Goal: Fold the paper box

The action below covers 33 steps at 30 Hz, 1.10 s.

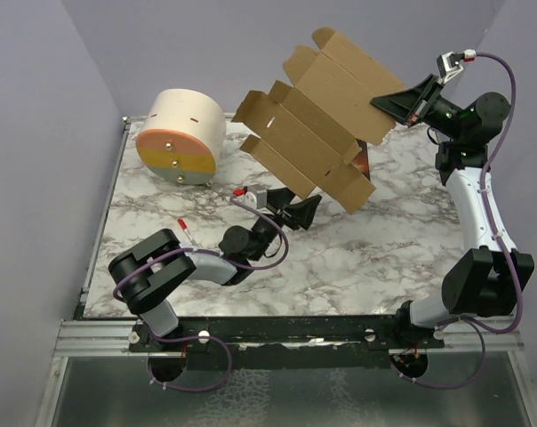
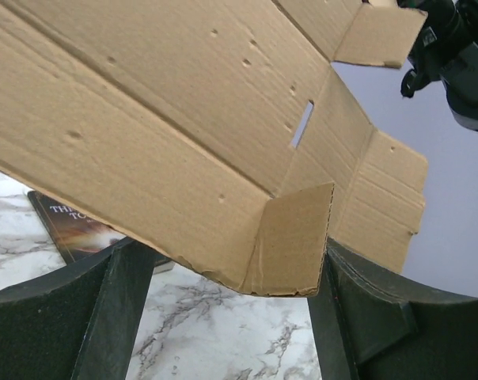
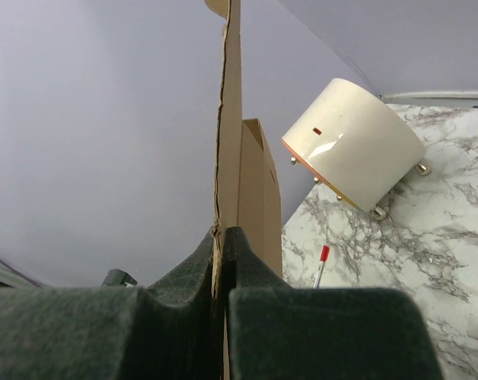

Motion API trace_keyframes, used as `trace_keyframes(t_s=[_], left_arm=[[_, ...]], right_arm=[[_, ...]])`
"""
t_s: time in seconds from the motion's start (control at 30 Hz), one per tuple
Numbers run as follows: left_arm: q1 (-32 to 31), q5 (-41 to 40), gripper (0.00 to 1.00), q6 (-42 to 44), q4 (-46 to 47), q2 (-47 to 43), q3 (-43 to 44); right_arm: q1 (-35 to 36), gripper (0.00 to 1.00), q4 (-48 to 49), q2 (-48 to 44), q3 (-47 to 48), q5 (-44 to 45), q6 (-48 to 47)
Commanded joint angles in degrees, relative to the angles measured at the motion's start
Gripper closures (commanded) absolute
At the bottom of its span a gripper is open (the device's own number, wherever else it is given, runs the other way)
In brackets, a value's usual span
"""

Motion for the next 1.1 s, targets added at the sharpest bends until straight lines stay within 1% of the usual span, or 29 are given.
trace_keyframes(t_s=[0.0,0.33,0.6,0.8,0.83,0.9,0.93,1.07], left_arm=[[1.60,-3.05,0.27,-7.21,14.14,-1.77,-1.69],[4.09,-0.55,0.31,-15.25,14.13,-1.39,-1.81],[5.63,0.94,0.36,-22.04,14.14,-1.24,-1.41],[6.27,3.03,0.37,-25.52,14.14,-1.87,-1.26],[6.31,3.36,0.39,-26.09,14.14,-2.00,-1.26],[6.52,3.83,0.47,-27.59,14.14,-2.12,-1.35],[6.61,3.84,0.50,-28.37,14.14,-2.12,-1.41],[6.90,4.17,0.51,-30.64,14.10,-2.03,-1.46]], right_arm=[[-0.37,0.99,1.11,-1.33,-0.73,0.39,-0.80],[-0.42,0.99,1.19,-1.44,-1.06,0.21,-1.00],[-0.42,0.99,1.41,-1.52,-1.45,0.12,-1.06],[-0.42,0.99,1.40,-1.39,-1.69,0.27,-1.28],[-0.42,0.99,1.37,-1.36,-1.66,0.29,-1.33],[-0.42,0.99,1.48,-1.40,-1.70,0.30,-1.35],[-0.42,0.99,1.46,-1.35,-1.75,0.30,-1.38],[-0.51,0.99,1.51,-1.36,-1.79,0.30,-1.51]])
